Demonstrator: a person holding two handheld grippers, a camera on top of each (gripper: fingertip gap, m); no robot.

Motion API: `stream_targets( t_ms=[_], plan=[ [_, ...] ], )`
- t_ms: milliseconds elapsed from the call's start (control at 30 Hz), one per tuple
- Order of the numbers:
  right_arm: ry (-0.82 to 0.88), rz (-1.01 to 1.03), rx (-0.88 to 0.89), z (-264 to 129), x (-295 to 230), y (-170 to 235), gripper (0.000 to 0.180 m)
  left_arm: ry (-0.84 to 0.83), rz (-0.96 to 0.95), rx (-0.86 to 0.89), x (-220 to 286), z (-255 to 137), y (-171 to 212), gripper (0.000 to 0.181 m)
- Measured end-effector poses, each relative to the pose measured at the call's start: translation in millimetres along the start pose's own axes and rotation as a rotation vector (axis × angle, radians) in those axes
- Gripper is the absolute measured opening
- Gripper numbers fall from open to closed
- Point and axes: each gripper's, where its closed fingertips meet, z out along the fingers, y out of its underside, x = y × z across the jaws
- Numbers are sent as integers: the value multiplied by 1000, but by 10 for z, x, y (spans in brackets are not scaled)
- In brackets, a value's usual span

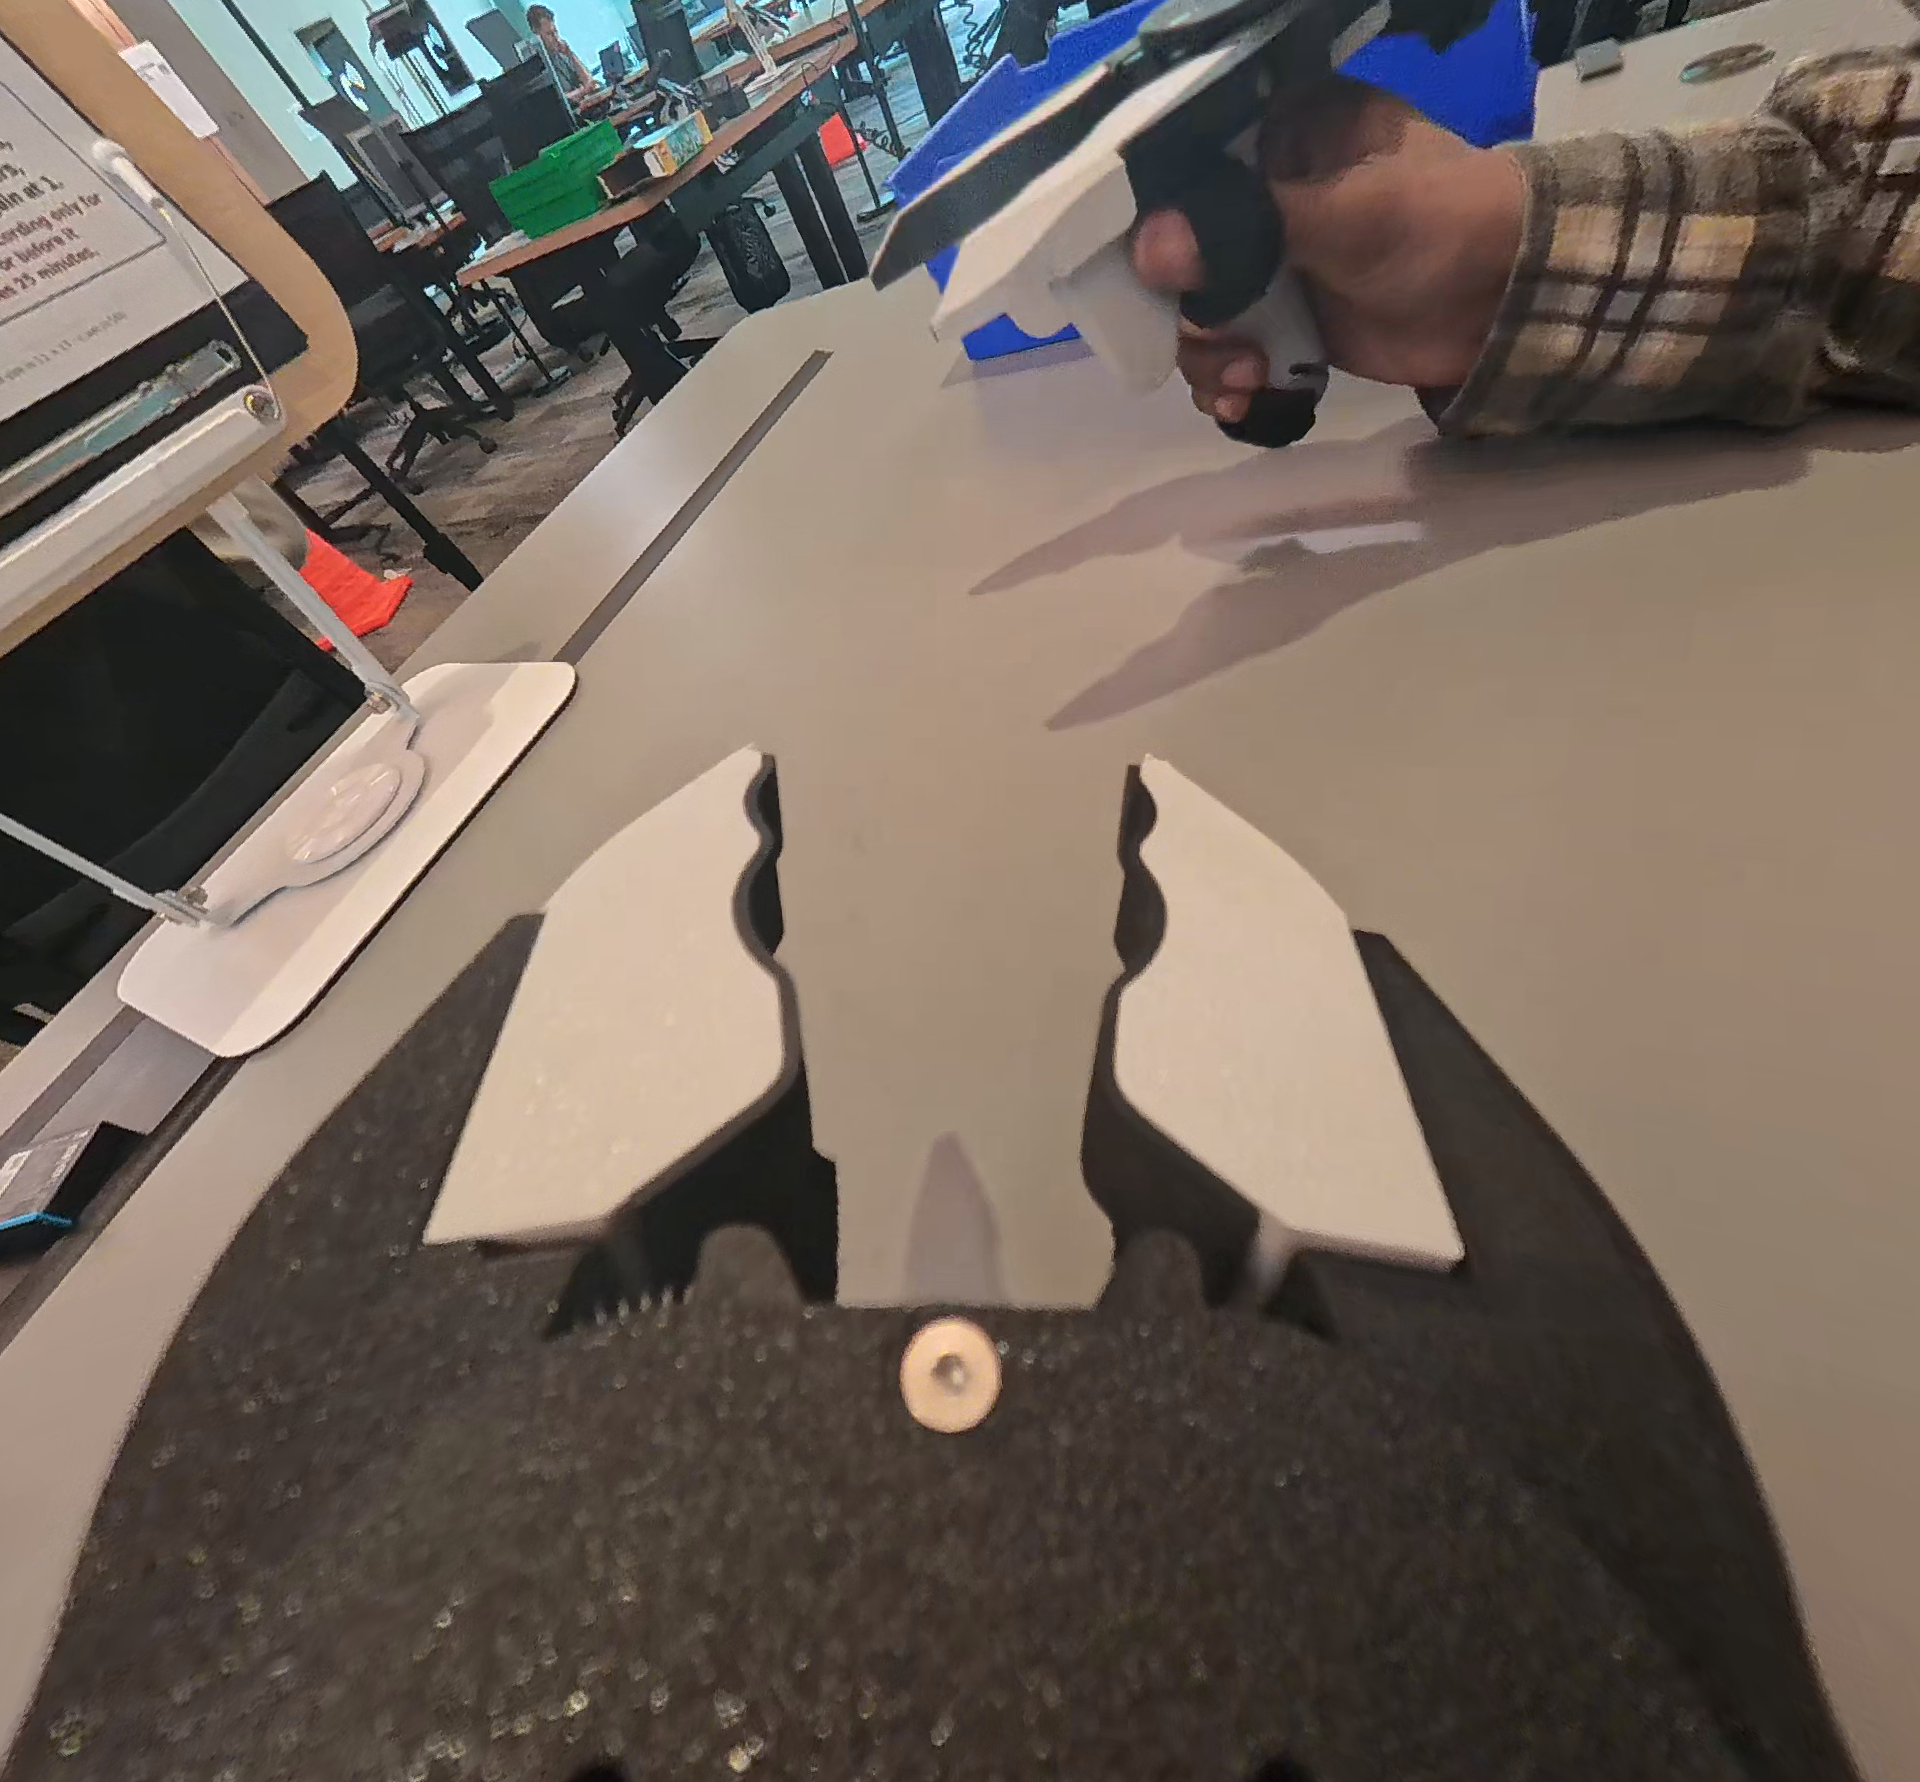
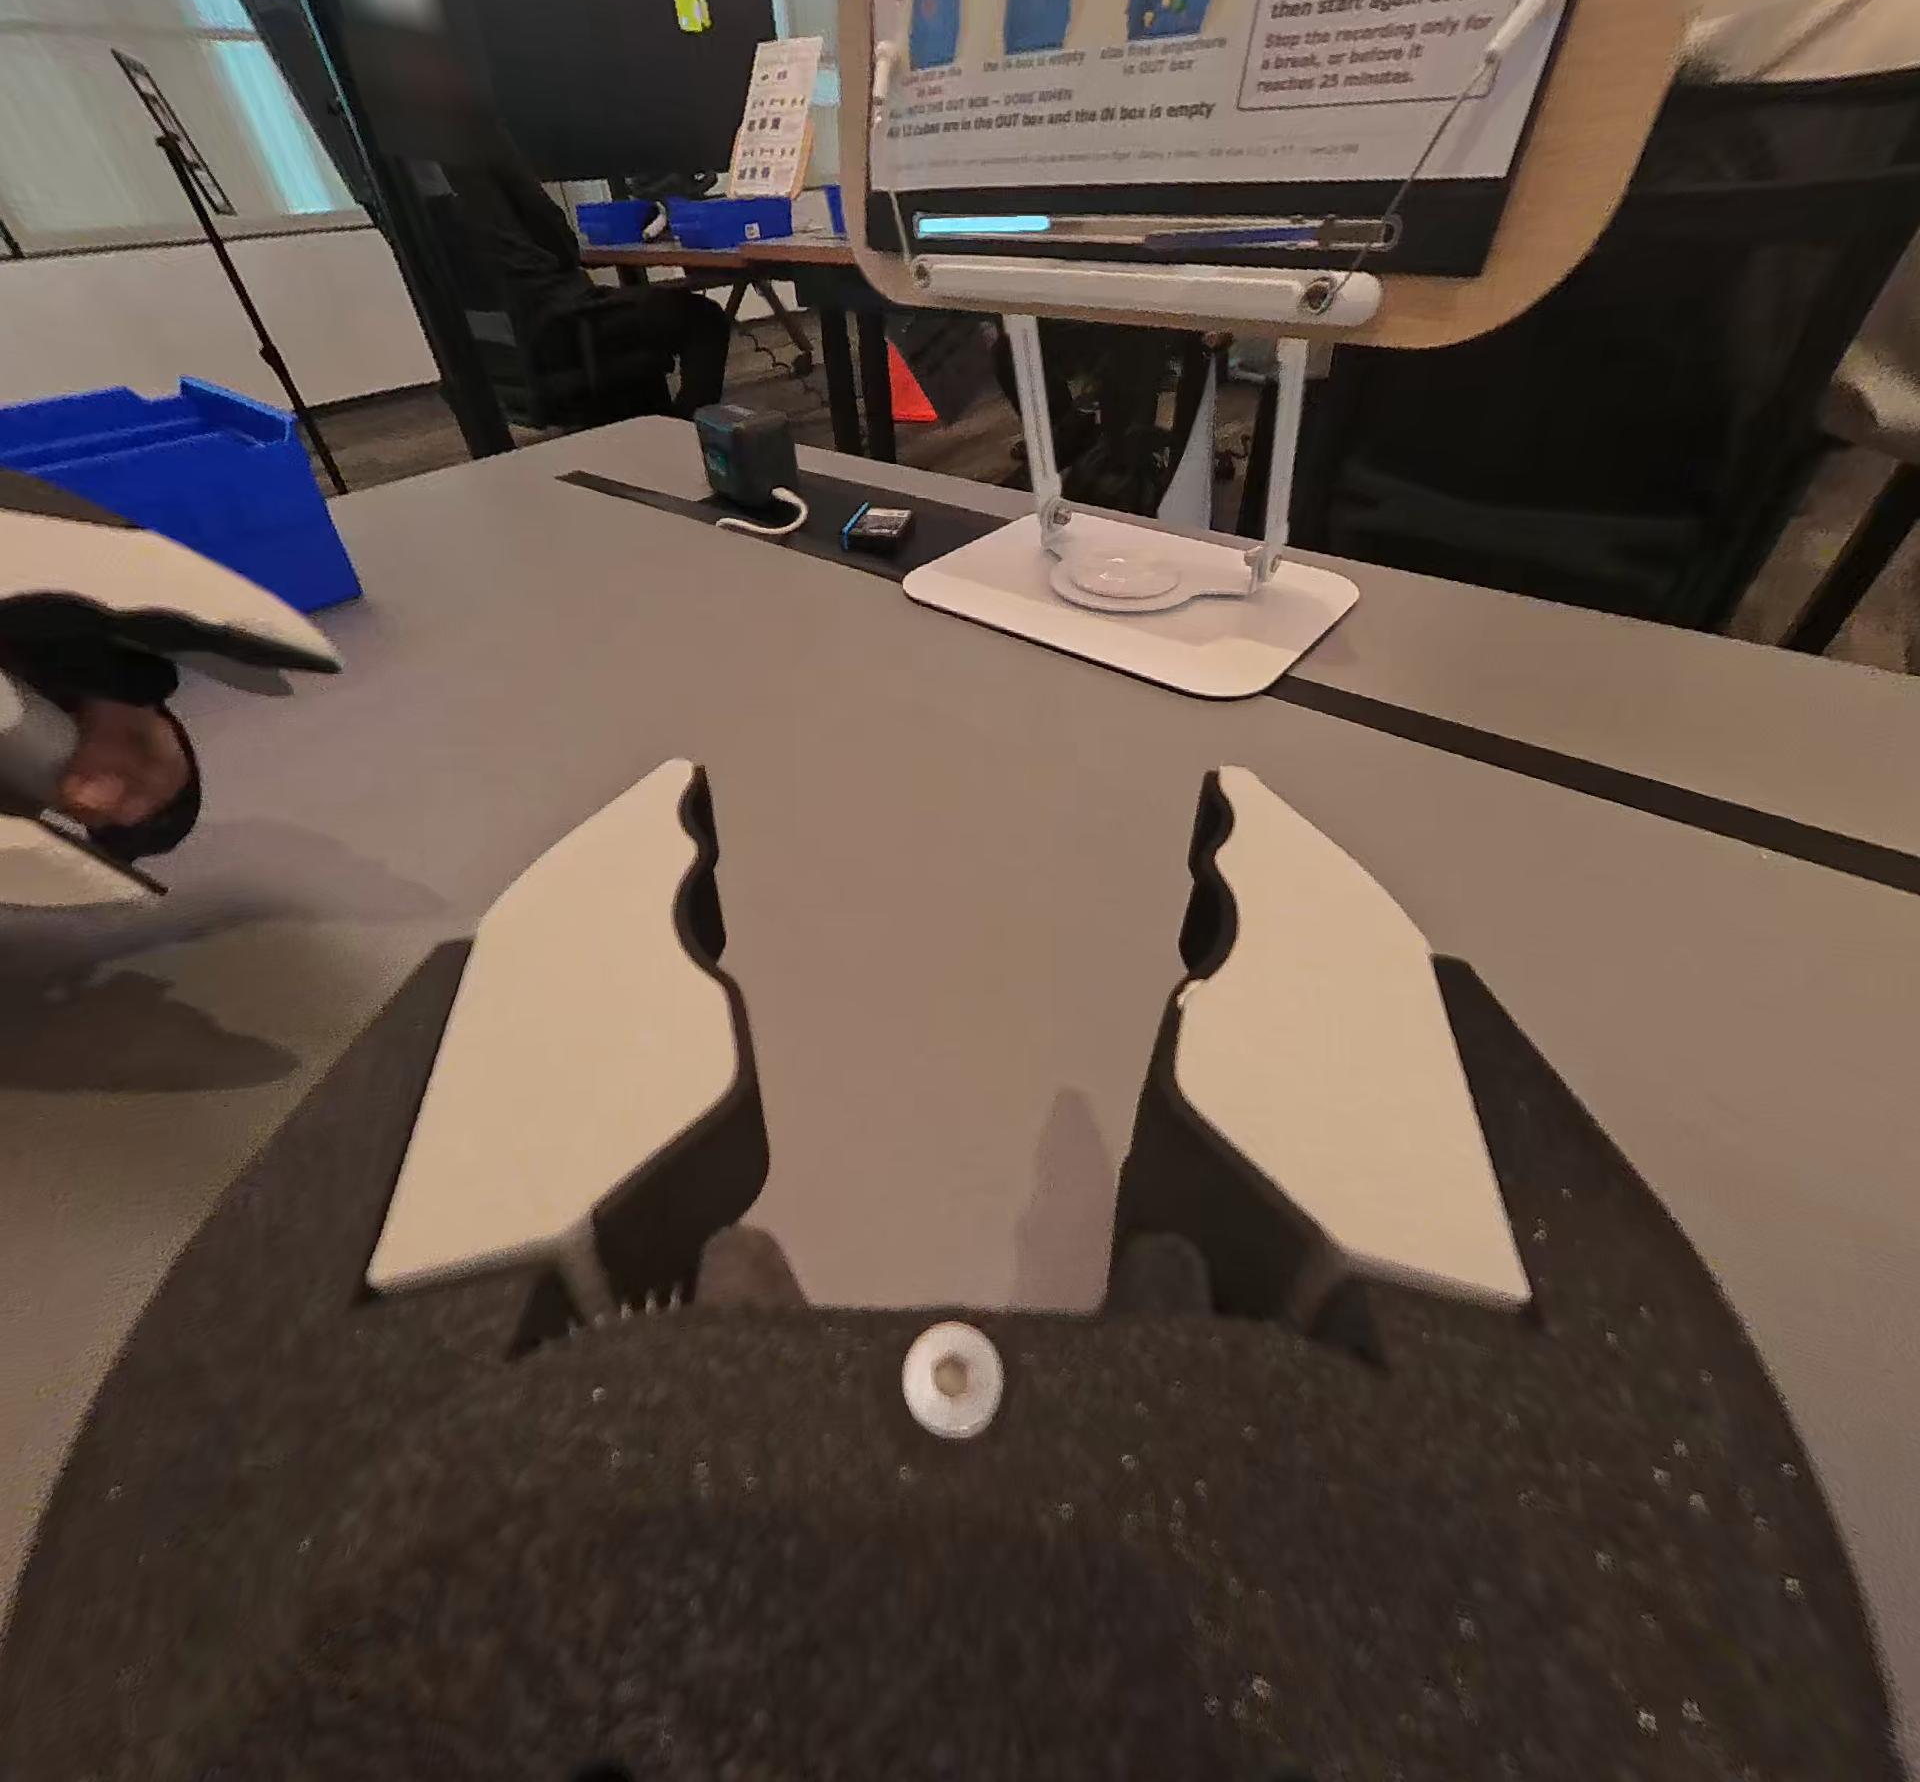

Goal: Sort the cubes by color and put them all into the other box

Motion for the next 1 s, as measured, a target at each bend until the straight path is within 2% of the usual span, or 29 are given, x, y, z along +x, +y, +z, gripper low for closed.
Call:
stream_targets(
  t_ms=[133,267,400,533,600,700,767,867,933,1000],
  plan=[
    [2,-73,21,-49,-62,16,85,-11,-10,-10,-38,3,33,62],
    [-54,-44,32,-68,-188,-30,83,-67,-35,-10,-181,-72,3,62],
    [-94,-59,29,-77,-315,-50,81,-184,-80,10,-460,-410,-164,62],
    [-119,-73,6,-53,-406,-14,80,-350,-96,-6,-828,-1156,-368,61],
    [-141,-69,-10,-35,-450,26,78,-451,-95,-44,-1050,-1673,-430,60],
    [-162,-63,-53,-3,-482,124,75,-619,-103,-198,-1399,-2550,-363,61],
    [-172,-58,-76,15,-489,176,72,-719,-106,-327,-1583,-3118,-238,60],
    [-193,-32,-77,20,-516,186,71,-771,-144,-526,-1716,-3755,84,61],
    [-200,-26,-72,14,-529,170,71,-762,-159,-621,-1745,-4010,315,61],
    [-198,-33,-69,12,-531,163,71,-704,-160,-685,-1745,-4093,549,60]
  ],
)
